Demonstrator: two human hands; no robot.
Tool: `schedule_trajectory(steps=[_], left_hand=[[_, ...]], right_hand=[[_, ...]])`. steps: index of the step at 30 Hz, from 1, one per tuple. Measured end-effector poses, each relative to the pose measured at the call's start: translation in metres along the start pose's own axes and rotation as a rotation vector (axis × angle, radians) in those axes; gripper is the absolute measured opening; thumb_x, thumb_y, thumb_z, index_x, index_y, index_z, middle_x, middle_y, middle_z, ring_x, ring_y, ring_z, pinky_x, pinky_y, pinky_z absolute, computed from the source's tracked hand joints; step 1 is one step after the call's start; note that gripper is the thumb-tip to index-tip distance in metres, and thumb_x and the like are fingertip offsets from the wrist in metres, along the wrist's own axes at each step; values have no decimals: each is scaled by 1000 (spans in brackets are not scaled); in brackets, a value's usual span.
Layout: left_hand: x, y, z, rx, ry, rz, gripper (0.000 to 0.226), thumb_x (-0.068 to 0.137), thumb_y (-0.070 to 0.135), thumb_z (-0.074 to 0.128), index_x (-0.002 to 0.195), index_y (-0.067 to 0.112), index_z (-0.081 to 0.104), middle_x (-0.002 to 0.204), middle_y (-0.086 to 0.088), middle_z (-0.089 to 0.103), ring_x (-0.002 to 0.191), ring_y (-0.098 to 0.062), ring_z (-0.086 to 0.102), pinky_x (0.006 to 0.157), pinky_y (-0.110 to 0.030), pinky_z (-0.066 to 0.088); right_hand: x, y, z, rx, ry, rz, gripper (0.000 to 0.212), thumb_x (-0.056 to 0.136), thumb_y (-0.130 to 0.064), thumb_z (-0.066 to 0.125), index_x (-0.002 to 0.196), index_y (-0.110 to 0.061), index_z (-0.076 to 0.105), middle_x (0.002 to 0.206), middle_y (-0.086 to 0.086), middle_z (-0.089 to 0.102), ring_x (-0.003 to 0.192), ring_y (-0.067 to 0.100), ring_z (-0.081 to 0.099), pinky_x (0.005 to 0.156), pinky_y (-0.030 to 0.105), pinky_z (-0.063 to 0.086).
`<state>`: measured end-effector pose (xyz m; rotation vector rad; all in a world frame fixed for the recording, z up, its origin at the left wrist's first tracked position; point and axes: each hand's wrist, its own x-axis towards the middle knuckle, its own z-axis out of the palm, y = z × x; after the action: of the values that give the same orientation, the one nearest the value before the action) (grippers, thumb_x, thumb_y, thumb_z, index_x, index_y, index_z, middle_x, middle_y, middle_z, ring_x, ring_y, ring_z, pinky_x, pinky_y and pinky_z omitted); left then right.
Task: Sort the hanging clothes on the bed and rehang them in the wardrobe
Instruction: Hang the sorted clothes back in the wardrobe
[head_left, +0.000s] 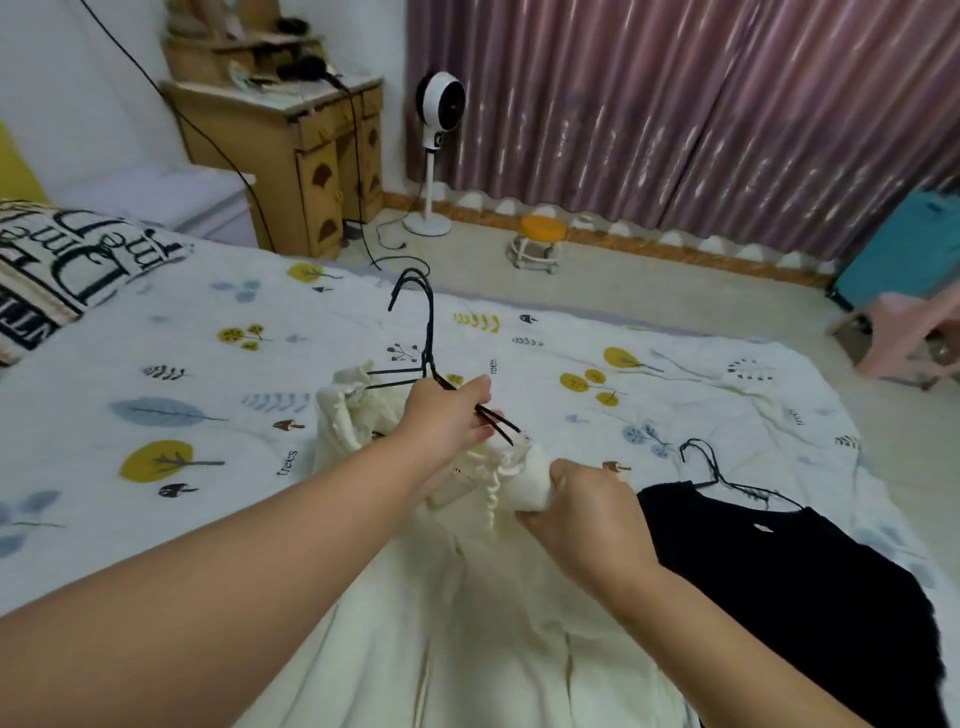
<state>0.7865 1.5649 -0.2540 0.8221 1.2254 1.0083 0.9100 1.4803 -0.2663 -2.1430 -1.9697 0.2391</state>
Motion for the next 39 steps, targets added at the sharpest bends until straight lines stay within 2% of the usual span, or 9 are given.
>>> schedule_trajectory(steps=[4,7,11,16,21,27,30,34,39], left_hand=[[-59,41,-9,-22,16,81,10,89,-7,52,82,-1,47,81,-15,54,44,-8,63,44,-22,53],[-103,73,-18,-13,16,144,12,89,-7,51,80,0,48,86,-16,55,48,-9,65,46,-21,54],[-168,116,-27,-15,3,218,18,90,-8,45,82,7,41,89,-11,57,63,-18,64,51,-24,55],[-252,164,-42,65,0,329,13,90,-7,43,98,3,47,101,-11,62,68,-15,68,51,-23,55],[-339,207,-66,139,10,453,16,89,-6,46,99,7,47,100,-3,66,70,-12,69,54,-21,52],[-449,234,-109,177,99,567,20,85,-3,55,90,14,46,93,6,68,75,-2,64,66,-21,41],[-500,230,-136,167,157,573,17,85,16,64,97,22,53,90,7,70,82,-3,65,65,-13,46],[-566,216,-171,192,248,558,49,73,42,71,114,18,57,99,-2,72,96,-16,68,92,-43,51],[-643,204,-223,75,342,605,26,88,13,61,112,9,50,104,-2,72,96,-19,68,90,-42,53]], right_hand=[[-40,-26,-51,162,-6,-11,28,78,-35,62,68,-23,39,67,-6,49,69,15,44,51,23,29],[-69,-42,-91,371,-80,-18,31,74,-32,68,67,-22,40,63,-7,46,60,10,42,54,26,32],[-103,-64,-148,796,-277,23,41,61,-49,64,95,-30,53,83,0,61,70,13,53,65,26,43],[-150,-96,-207,1044,-400,-222,24,70,-22,62,94,-22,65,86,5,60,82,16,54,77,33,44],[-204,-138,-251,1206,-459,-342,27,67,-8,60,93,-15,62,91,17,60,82,26,55,79,42,43],[-279,-196,-291,1364,-557,-479,31,63,0,55,92,-12,62,80,15,64,71,26,58,62,32,51],[-317,-227,-305,1382,-632,-541,32,62,2,54,91,-9,62,79,17,63,67,26,58,58,31,51],[-366,-275,-315,1386,-744,-636,34,61,3,53,90,-11,65,80,19,64,67,27,60,59,32,52],[-430,-339,-317,1395,-910,-742,47,61,5,52,100,-16,69,90,20,69,75,27,65,66,34,54]])
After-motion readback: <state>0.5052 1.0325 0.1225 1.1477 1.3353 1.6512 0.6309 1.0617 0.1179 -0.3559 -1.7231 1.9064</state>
